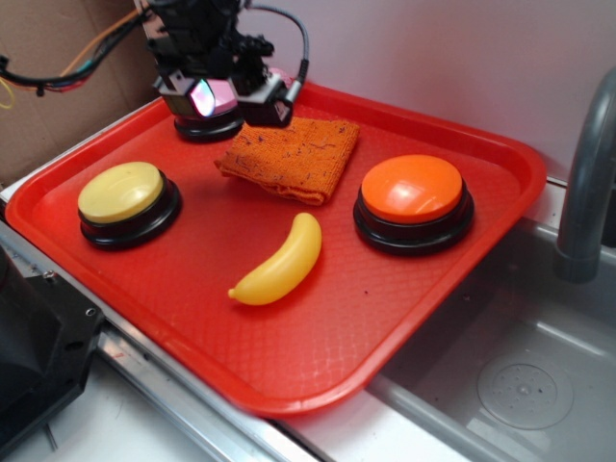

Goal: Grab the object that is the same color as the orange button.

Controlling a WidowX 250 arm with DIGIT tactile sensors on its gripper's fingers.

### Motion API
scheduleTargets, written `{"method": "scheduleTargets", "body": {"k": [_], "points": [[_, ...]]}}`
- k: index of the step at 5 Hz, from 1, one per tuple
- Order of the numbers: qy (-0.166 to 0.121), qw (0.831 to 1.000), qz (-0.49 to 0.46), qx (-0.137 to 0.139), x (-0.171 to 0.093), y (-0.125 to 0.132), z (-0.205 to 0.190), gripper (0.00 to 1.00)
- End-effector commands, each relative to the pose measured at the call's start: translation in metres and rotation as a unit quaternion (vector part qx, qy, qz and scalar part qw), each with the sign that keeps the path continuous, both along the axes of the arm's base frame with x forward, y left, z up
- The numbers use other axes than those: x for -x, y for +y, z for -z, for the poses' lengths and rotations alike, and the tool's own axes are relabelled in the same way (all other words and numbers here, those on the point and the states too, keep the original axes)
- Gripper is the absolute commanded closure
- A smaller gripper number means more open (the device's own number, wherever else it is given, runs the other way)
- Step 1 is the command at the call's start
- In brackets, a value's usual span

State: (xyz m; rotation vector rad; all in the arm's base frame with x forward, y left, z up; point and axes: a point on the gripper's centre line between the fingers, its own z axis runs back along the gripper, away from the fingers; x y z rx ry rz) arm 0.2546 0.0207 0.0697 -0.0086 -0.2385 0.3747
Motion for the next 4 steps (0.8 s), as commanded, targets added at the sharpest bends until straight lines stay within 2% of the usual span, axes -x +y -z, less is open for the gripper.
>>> {"method": "scheduleTargets", "body": {"k": [1, 2, 3, 4], "points": [[-0.013, 1.0, 0.004, -0.023, -0.0193, 0.0121, 0.0287, 0.0], [-0.014, 1.0, 0.001, -0.011, -0.02, 0.0118, 0.0351, 0.0], [-0.019, 1.0, -0.013, -0.011, -0.0169, 0.0102, 0.0376, 1.0], [-0.012, 1.0, -0.014, 0.004, -0.0176, 0.0096, 0.0372, 1.0]]}}
